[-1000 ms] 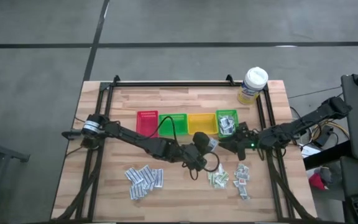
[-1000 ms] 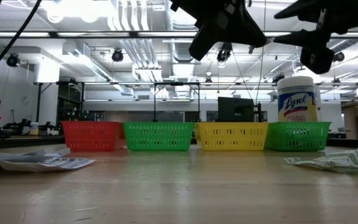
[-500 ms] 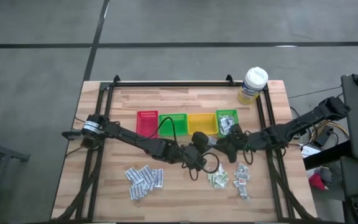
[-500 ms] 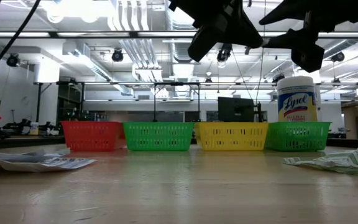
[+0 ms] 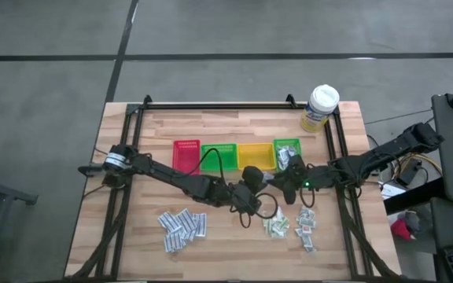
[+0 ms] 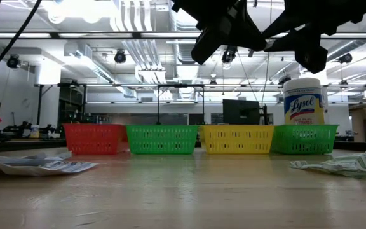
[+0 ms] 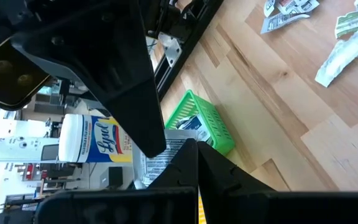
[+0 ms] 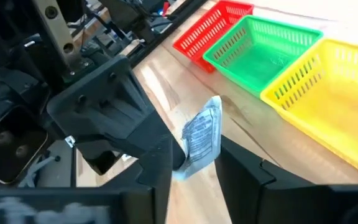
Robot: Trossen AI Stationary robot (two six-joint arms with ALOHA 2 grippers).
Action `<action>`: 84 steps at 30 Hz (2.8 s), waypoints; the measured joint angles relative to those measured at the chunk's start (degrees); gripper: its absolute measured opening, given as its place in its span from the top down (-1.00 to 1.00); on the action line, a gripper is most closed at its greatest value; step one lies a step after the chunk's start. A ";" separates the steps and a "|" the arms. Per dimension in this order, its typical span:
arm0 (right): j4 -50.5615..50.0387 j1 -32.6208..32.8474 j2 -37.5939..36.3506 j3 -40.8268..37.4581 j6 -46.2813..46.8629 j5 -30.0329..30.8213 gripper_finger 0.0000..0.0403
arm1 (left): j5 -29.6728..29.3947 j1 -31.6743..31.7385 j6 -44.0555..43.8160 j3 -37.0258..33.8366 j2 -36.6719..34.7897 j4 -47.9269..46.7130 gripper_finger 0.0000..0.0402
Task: Pick & Place First Aid Supplies
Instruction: Put the blue alcohol pad into the right green bin
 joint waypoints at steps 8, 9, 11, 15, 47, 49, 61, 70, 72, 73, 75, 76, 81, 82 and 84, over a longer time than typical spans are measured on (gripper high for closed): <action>0.04 -0.20 -0.02 -0.02 -2.41 0.03 0.68 | -0.04 0.00 -0.01 0.00 0.00 0.04 1.00; 0.04 -0.26 -0.02 -0.02 -2.68 0.07 0.72 | -0.04 0.00 -0.01 0.00 0.00 0.04 1.00; 0.04 -0.26 -0.02 -0.02 -2.97 0.11 0.79 | -0.04 0.00 -0.01 0.00 0.00 0.04 1.00; 0.05 -0.23 -0.02 -0.02 -3.92 0.09 0.94 | 0.05 0.00 -0.08 0.00 0.00 0.03 1.00; -11.27 -2.30 -0.11 -0.13 -0.89 4.13 0.96 | 4.02 -0.50 -36.67 -0.45 -0.03 -26.20 0.25; -14.00 -3.27 -0.11 -0.13 0.02 5.08 0.96 | 7.23 -0.50 -41.16 -1.89 -0.07 -28.46 0.25; -27.29 -12.38 -1.74 -0.13 2.80 3.19 0.96 | 10.61 -1.23 -51.63 -11.91 -1.00 -28.92 0.25; -34.61 -19.47 -1.70 -0.13 4.93 -4.66 0.96 | 10.56 -2.07 -51.36 -12.26 -5.54 -26.95 0.26; -34.47 -20.66 -1.75 -0.13 4.76 -5.90 0.96 | 10.56 -2.29 -50.98 -12.28 -7.06 -26.88 0.26; -34.50 -21.27 -1.75 -0.09 4.73 -6.76 0.96 | 10.49 -2.46 -50.61 -12.31 -7.84 -26.42 0.26; -34.54 -22.41 -1.75 0.02 4.12 -8.81 0.96 | 10.45 -2.86 -49.71 -13.13 -9.78 -24.80 0.26; -34.48 -22.91 -1.73 0.11 3.81 -9.66 0.96 | 10.52 -3.08 -49.12 -14.03 -11.01 -23.29 0.26; -34.60 -24.92 -1.70 0.09 1.82 -12.24 0.96 | 11.49 -3.81 -47.64 -23.17 -19.57 -11.00 0.26; -34.62 -25.19 -1.70 0.09 1.75 -12.30 0.96 | 11.68 -3.86 -47.76 -25.49 -21.80 -8.92 0.26; -34.65 -25.68 -1.70 0.09 1.67 -12.40 0.96 | 11.70 -3.85 -48.94 -29.90 -26.38 -5.60 0.26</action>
